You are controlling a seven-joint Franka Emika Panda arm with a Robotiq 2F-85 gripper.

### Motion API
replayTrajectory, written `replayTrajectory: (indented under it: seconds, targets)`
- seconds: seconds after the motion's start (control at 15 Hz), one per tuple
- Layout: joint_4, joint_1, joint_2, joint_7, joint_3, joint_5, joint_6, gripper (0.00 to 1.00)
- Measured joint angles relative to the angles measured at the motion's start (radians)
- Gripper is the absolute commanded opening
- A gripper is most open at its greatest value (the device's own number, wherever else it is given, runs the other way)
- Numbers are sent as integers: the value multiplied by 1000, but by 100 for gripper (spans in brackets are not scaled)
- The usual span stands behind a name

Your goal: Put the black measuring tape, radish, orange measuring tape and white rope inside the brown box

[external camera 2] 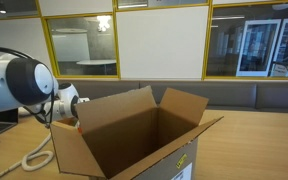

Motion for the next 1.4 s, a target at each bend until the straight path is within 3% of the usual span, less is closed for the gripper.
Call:
replayTrajectory:
  seconds: [0.13,0.27,0.4,0.87,1.4]
  targets:
    - [0,0,2,0,0,0,-12,100]
    - [0,0,4,0,0,0,-17,74]
    - [4,0,5,-1,0,0,-18,61]
    - [9,-6,6,-1,-4,0,-19,60]
    - [-1,-30,-23,0,-55,0,-17,60]
